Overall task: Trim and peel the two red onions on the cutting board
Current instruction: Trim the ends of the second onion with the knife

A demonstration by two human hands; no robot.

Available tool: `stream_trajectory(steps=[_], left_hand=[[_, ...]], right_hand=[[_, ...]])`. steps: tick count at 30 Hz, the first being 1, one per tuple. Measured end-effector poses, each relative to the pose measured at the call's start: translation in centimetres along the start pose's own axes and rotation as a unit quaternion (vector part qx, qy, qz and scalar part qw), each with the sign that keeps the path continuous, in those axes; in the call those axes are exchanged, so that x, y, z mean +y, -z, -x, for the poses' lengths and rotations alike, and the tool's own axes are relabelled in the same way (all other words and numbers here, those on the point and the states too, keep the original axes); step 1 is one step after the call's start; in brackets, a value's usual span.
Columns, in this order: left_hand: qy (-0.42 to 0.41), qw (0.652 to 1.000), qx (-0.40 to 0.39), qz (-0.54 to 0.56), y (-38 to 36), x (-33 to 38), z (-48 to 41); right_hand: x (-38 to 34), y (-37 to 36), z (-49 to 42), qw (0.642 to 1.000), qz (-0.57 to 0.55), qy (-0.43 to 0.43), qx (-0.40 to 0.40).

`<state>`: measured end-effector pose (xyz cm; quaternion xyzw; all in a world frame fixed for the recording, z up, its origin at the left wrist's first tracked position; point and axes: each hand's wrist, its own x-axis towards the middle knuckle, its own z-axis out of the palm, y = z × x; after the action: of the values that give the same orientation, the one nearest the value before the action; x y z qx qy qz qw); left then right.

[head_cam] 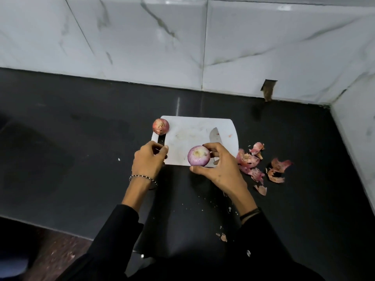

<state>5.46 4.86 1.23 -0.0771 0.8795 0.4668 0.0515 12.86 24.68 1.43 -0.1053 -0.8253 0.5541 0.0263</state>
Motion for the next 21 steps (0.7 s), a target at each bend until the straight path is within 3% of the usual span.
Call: stream_trajectory(steps=[5, 13, 17, 21], left_hand=[[-0.042, 0.985, 0.075, -0.147, -0.4, -0.5, -2.7], [-0.124, 0.947, -0.016, -0.298, -1.7, 0.1, -9.7], [-0.126, 0.960, -0.040, -0.246, -2.0, 0.2, -11.7], [-0.137, 0.974, 0.004, -0.183, -0.9, 0.0, -12.3]], right_hand=[[-0.4, -1.1, -2.2, 1.000, 0.008, -0.003, -0.011], [-0.4, -3.2, -5.0, 1.000, 0.026, -0.007, -0.014], [-0.2, -4.2, -6.1, 0.999, 0.026, -0.018, -0.020], [-0.5, -5.5, -7.5, 0.999, 0.034, -0.021, -0.030]])
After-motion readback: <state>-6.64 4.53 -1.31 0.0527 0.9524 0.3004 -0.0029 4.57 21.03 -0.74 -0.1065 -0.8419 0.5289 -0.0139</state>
